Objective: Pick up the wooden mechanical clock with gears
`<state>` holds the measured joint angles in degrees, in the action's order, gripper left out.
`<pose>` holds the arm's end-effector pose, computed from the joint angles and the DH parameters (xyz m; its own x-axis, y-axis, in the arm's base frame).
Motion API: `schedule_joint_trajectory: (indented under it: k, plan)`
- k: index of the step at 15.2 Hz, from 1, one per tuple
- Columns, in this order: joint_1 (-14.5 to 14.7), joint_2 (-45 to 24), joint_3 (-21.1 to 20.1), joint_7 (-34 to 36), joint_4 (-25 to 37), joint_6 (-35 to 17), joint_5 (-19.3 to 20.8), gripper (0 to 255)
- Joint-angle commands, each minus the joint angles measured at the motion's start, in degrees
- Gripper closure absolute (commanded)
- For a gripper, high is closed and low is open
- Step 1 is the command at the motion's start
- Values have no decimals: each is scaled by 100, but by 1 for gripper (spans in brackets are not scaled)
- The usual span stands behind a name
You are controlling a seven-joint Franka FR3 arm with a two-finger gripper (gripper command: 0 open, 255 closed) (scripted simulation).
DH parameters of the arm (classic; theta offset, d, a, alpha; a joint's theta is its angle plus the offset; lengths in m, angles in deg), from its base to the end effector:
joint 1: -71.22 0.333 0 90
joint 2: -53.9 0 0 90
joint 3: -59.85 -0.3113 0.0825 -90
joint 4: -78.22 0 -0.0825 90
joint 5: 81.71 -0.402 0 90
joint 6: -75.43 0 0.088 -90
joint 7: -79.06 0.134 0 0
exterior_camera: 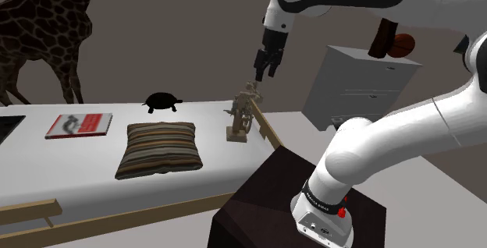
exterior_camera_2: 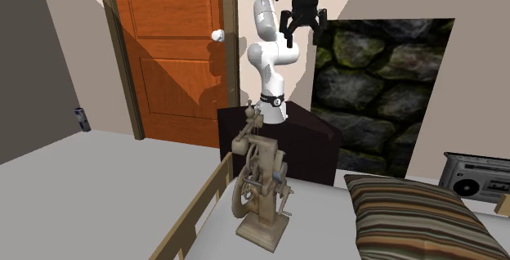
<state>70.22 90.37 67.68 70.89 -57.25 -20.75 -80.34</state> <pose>0.3681 -0.0647 0.5103 0.9988 0.0218 -0.0446 0.0189 -0.9977 -0.0644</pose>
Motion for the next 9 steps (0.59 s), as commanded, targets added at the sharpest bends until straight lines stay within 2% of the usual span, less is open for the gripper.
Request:
schedule_joint_trajectory:
  k: [1, 9]
  plan:
    - [1, -275, 186, -408, -16, -245, 167, 0]
    - [67, -1805, 797, -1859, 431, -1198, 533, 0]
